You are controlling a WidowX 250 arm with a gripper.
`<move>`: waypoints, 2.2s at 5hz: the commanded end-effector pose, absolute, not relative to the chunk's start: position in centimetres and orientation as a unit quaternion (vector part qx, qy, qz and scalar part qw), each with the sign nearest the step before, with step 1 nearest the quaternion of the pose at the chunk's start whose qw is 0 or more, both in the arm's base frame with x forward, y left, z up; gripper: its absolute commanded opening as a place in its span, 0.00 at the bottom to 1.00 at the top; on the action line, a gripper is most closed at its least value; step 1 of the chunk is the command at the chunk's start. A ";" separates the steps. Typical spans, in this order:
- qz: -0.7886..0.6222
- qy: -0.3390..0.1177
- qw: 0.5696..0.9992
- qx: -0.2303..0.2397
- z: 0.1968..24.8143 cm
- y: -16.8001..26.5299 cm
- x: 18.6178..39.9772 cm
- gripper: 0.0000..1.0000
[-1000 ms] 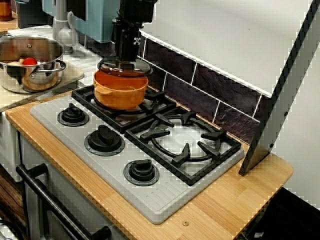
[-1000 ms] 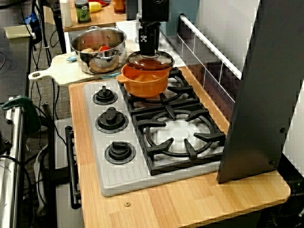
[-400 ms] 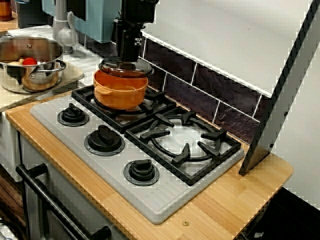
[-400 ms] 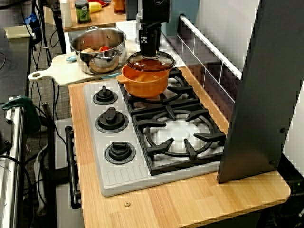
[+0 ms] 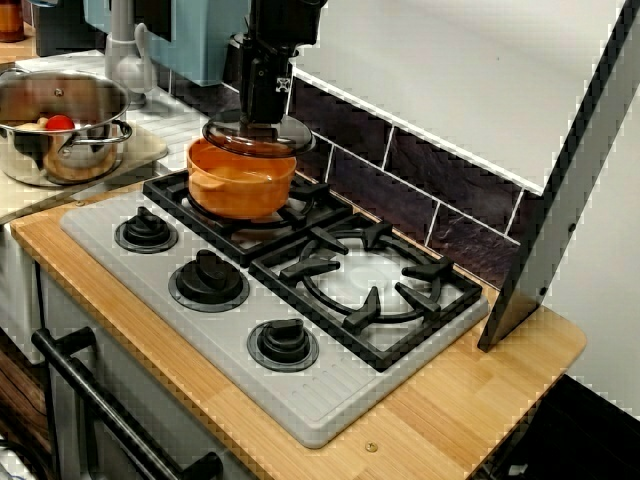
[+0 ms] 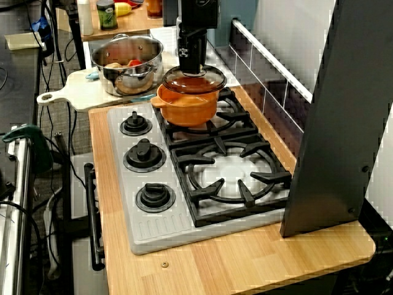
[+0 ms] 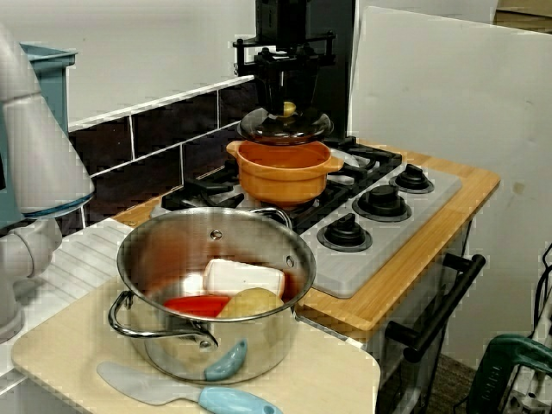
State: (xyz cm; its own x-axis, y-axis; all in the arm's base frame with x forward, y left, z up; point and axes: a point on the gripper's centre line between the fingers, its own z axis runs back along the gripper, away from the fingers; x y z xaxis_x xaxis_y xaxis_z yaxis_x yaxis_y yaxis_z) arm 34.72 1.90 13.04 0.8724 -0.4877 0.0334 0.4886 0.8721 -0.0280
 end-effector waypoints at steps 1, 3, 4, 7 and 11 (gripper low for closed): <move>-0.262 -0.048 0.964 0.004 15.3 2.5 34.0 0.00; -0.268 -0.050 0.962 0.011 14.9 2.9 33.6 0.00; -0.270 -0.052 0.961 0.020 14.5 3.0 33.6 0.00; -0.274 -0.055 0.960 0.030 14.2 3.1 33.6 0.00; -0.270 -0.053 0.961 0.029 14.1 3.0 33.7 1.00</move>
